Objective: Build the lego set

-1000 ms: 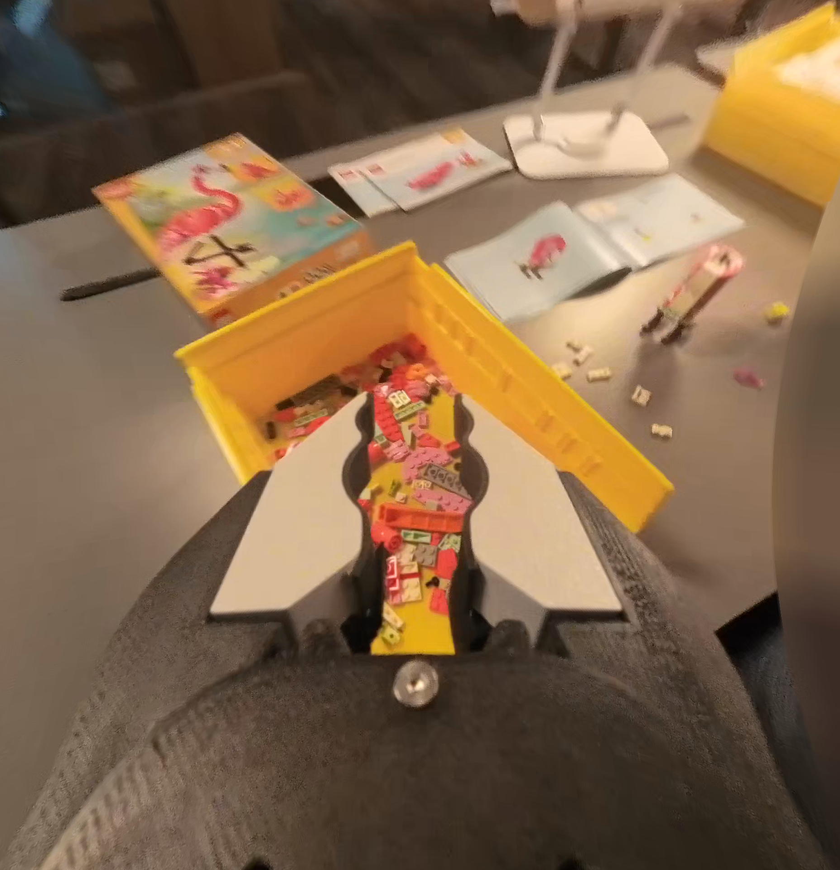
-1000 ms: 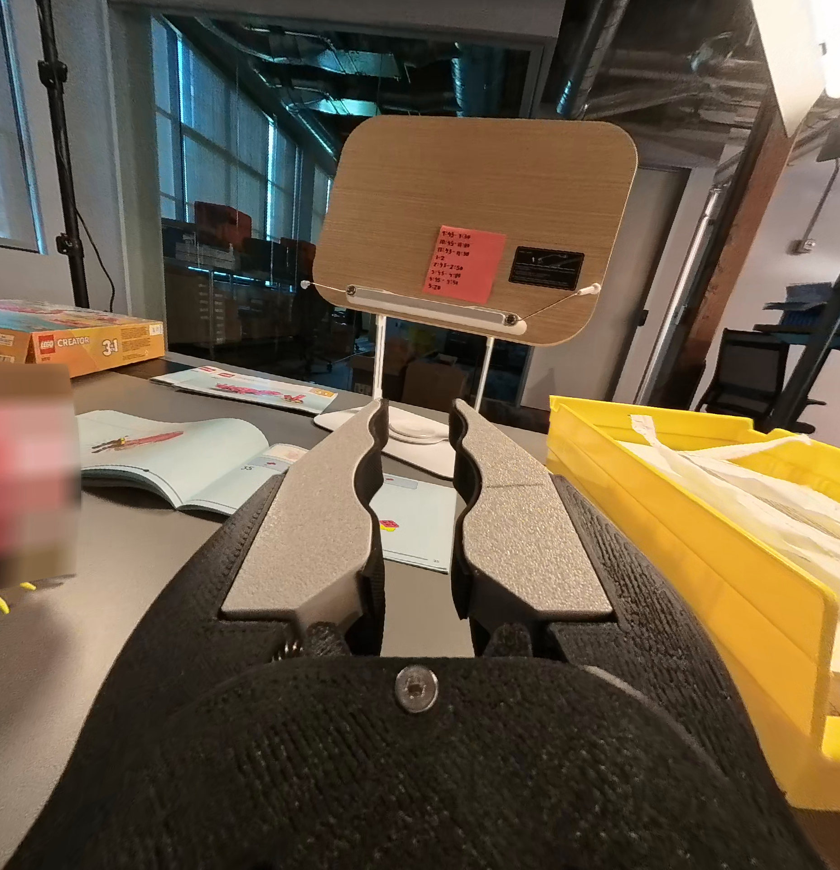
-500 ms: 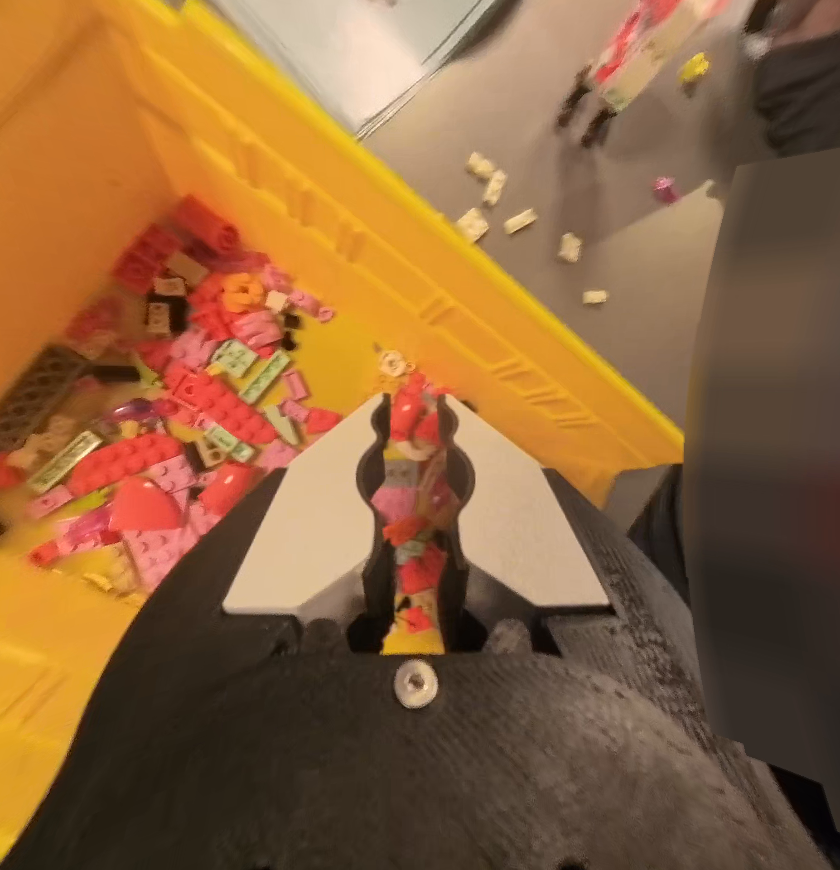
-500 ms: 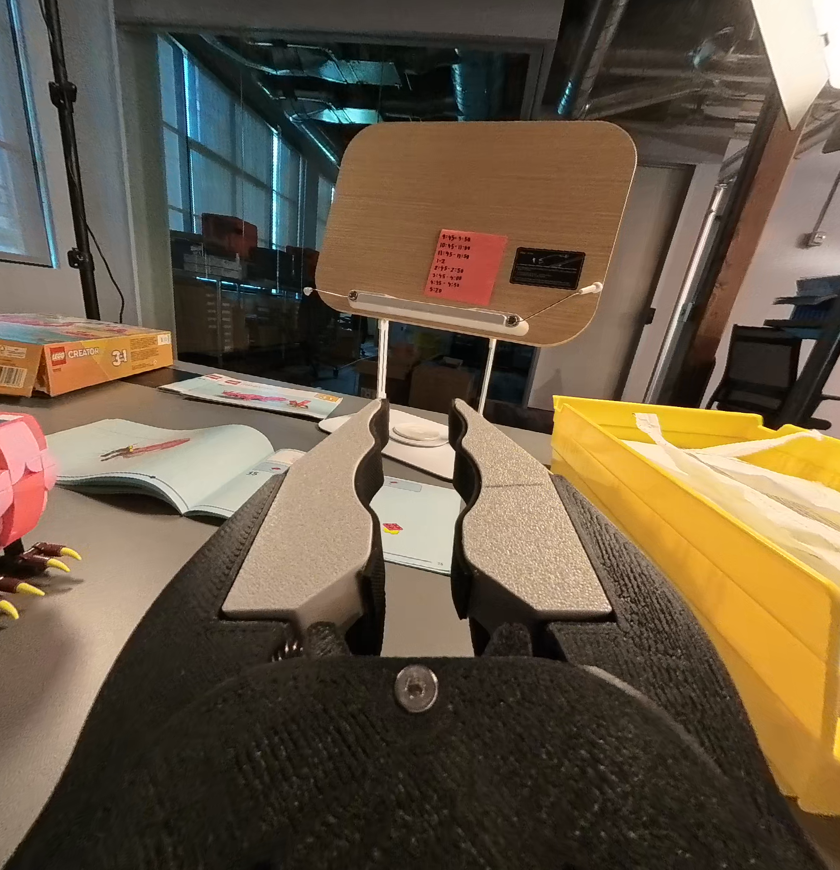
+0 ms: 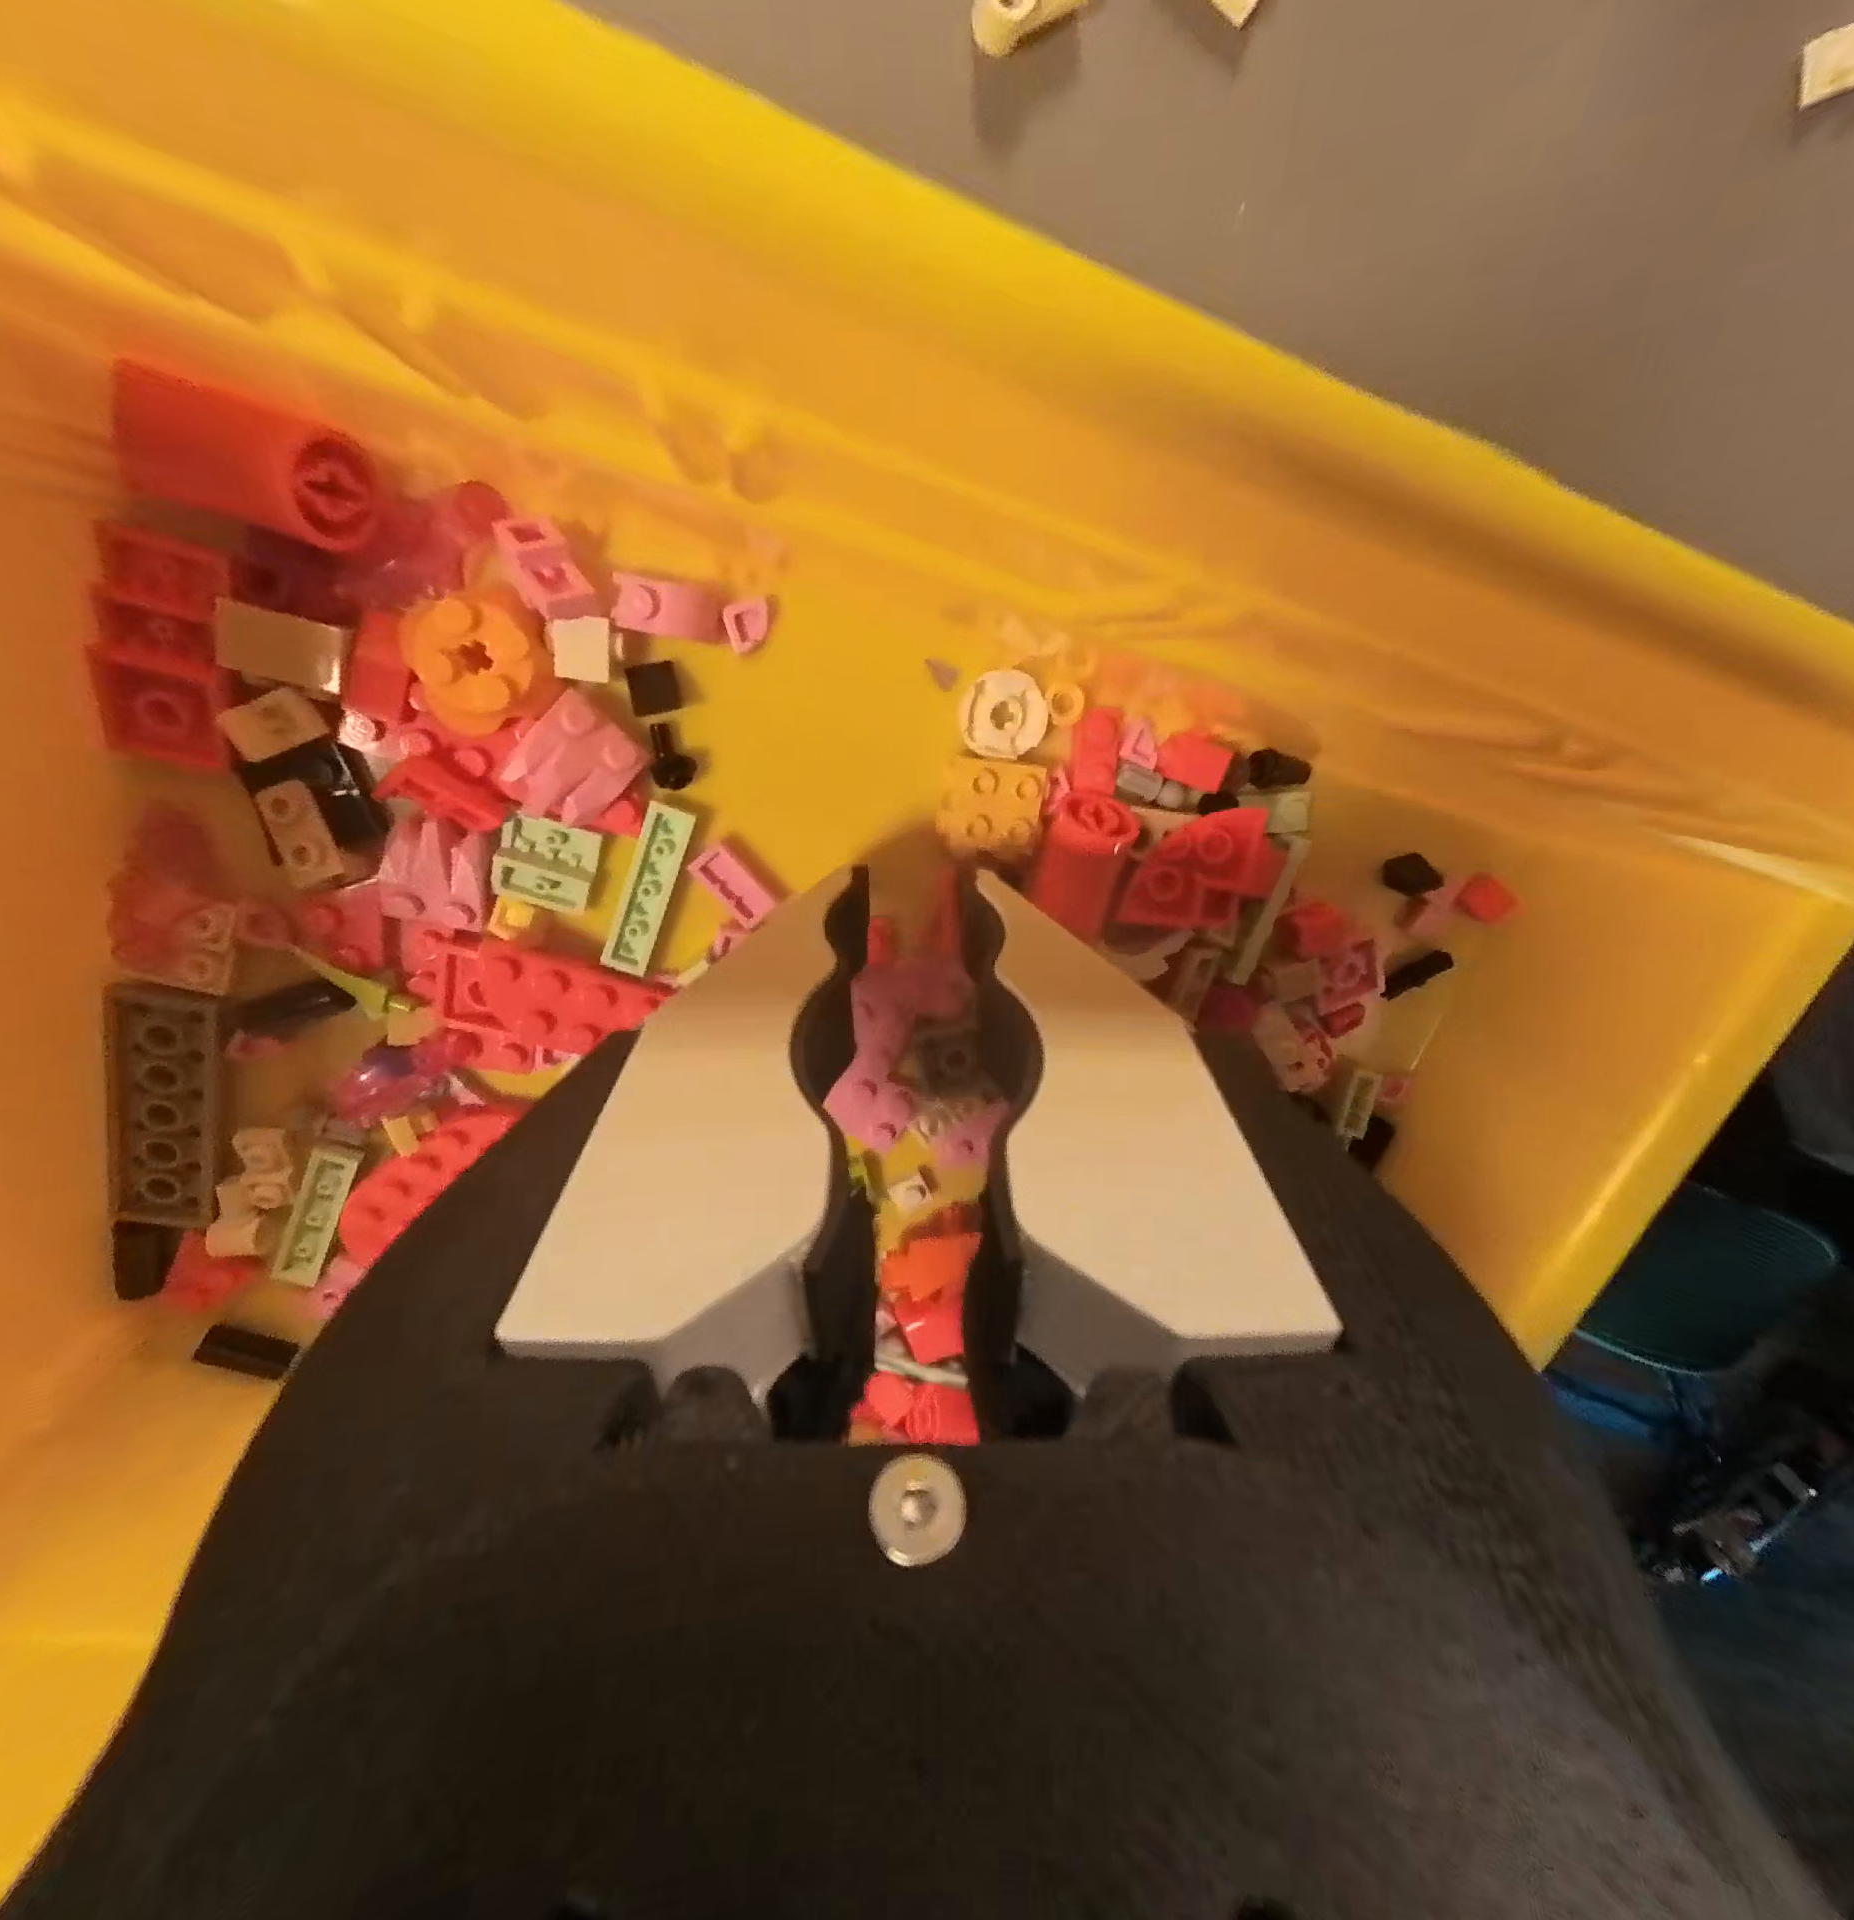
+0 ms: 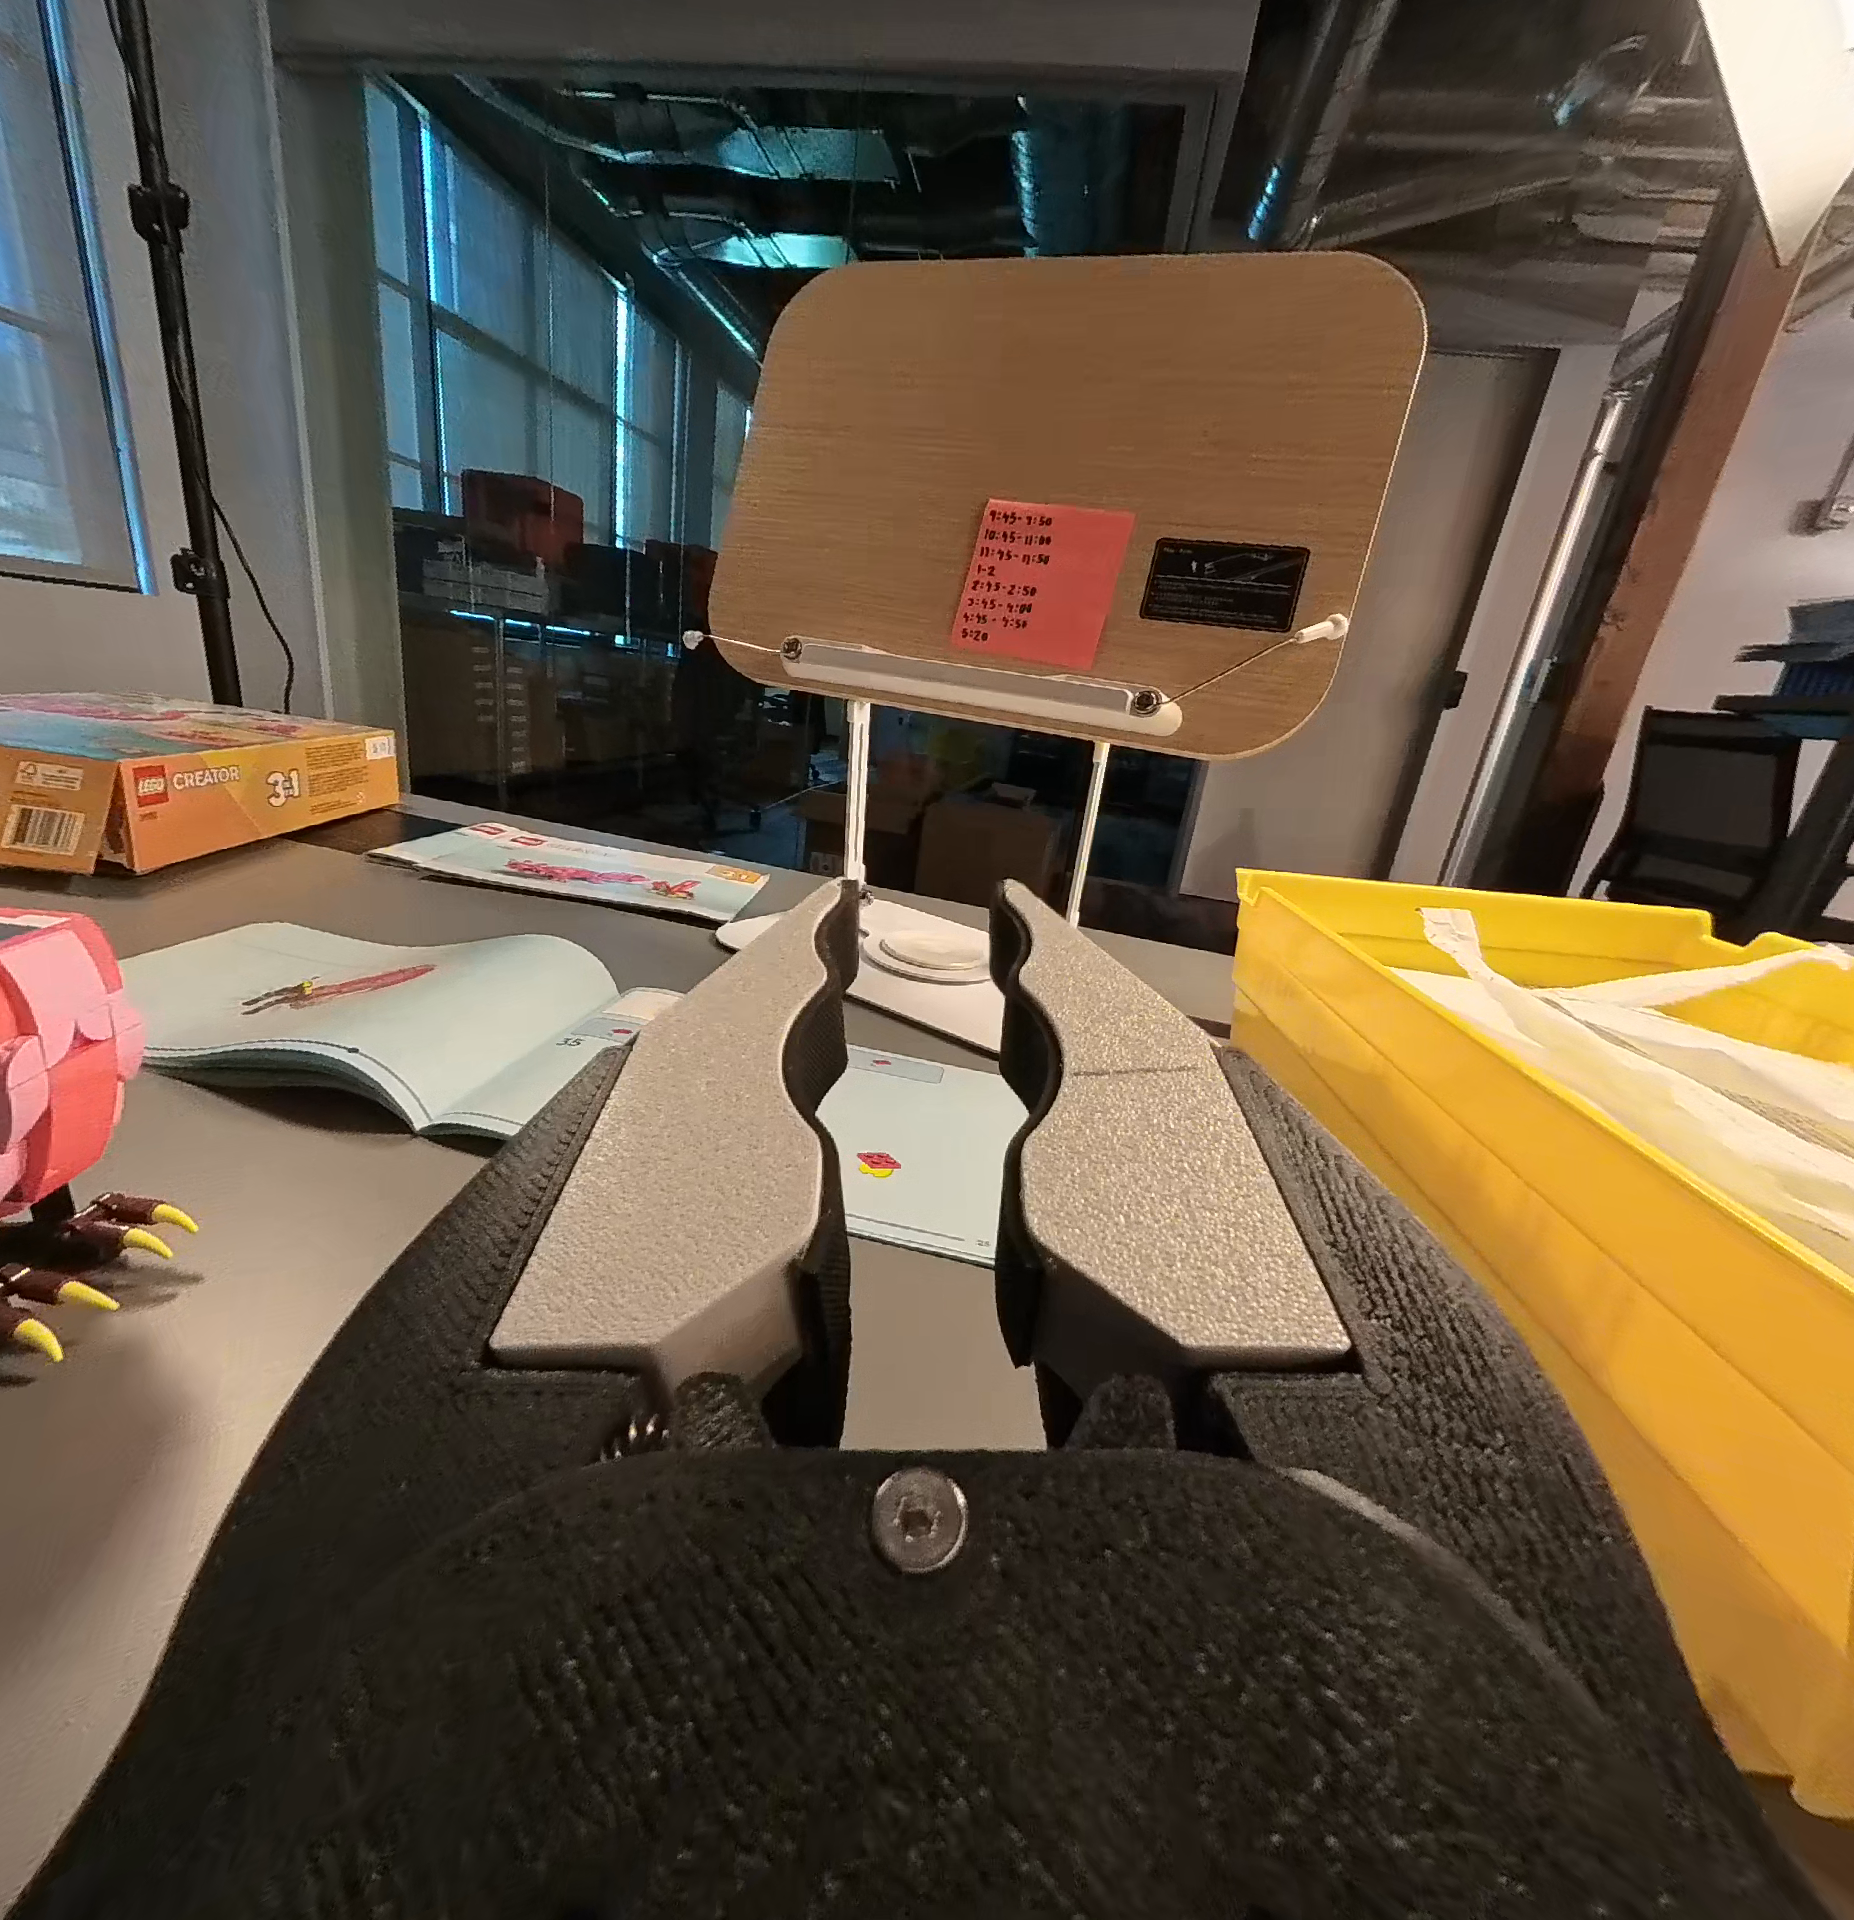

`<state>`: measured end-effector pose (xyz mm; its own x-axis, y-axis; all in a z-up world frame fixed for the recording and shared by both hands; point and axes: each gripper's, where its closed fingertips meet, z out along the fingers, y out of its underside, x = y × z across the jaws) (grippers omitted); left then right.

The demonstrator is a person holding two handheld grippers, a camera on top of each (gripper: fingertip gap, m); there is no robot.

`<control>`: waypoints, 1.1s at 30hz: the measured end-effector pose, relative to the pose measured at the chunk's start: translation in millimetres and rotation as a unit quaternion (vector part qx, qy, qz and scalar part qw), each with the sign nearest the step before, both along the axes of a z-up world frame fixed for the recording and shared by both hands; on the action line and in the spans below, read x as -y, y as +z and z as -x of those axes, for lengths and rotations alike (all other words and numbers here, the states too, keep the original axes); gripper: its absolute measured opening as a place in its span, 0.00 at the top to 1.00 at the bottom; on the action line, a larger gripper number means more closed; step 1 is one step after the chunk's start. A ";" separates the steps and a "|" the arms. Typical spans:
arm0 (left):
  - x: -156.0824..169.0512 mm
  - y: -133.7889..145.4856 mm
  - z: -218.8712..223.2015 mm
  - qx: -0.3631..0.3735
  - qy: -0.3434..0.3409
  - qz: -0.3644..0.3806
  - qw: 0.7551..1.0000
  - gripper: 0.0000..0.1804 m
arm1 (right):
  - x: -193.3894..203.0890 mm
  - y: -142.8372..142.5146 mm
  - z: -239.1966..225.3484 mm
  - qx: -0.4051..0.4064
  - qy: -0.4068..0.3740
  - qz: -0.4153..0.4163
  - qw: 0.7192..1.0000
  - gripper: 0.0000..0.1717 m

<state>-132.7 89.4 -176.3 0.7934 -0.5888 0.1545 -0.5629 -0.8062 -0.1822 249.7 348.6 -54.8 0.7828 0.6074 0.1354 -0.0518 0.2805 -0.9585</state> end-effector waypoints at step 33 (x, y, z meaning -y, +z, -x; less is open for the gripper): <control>19.9 4.5 -3.3 0.044 0.049 0.023 0.998 0.93 | 1.0 0.8 0.3 -0.010 0.009 0.007 1.000 0.86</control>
<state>-129.4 69.5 -171.8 0.8285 -0.5008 0.2507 -0.4652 -0.8646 -0.1897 249.5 347.6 -54.0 0.7745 0.6226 0.1117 -0.0759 0.2668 -0.9607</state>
